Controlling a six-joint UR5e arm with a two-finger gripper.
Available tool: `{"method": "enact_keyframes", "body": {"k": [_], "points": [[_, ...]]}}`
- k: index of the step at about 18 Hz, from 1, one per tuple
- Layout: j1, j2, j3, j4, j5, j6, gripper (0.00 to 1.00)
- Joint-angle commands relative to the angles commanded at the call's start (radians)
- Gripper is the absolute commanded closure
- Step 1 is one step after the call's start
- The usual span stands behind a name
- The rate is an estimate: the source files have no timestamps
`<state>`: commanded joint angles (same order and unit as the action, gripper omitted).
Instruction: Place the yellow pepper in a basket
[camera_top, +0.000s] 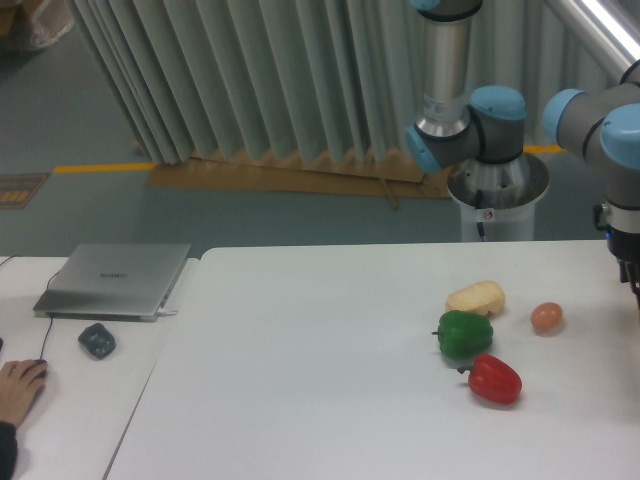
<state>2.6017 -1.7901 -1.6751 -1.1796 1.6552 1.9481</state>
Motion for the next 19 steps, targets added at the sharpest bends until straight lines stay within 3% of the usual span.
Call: {"method": "enact_keyframes", "body": {"k": [6, 11, 19], "points": [[-0.003, -0.008, 0.0, -0.014, -0.058, -0.009, 0.0], [0.011, -0.002, 0.086, -0.13, -0.057, -0.011, 0.0], [0.009, -0.002, 0.083, -0.13, -0.058, -0.012, 0.0]]}}
